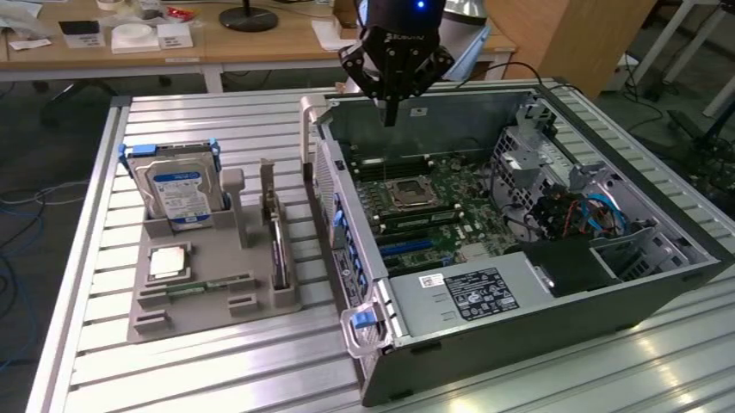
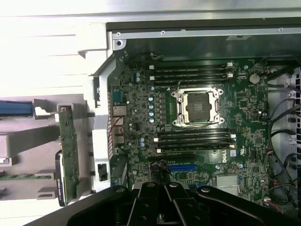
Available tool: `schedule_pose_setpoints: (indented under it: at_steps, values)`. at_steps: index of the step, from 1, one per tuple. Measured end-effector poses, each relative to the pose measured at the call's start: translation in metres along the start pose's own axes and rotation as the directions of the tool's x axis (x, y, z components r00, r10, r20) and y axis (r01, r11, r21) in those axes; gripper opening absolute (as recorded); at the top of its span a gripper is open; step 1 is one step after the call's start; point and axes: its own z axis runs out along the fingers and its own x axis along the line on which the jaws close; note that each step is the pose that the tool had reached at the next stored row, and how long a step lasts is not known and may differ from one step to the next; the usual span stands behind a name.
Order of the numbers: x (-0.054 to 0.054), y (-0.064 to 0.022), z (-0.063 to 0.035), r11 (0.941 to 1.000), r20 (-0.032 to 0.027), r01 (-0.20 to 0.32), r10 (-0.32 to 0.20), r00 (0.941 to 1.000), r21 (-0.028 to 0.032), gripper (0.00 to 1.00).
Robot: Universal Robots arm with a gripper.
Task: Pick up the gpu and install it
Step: 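Reach for the gpu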
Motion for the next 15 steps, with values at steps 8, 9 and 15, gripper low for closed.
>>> schedule_pose_setpoints:
  at_steps: [8, 9, 15]
  values:
    - [0.018, -0.0013, -0.0005, 1.0, 0.0, 0.0, 0.0, 1.0, 0.0001, 0.11]
    - [0.02, -0.0015, -0.0006, 1.0, 0.0, 0.0, 0.0, 1.0, 0.0, 0.11]
    - [0.035, -0.0026, -0.001, 1.0, 0.0, 0.0, 0.0, 1.0, 0.0, 0.11]
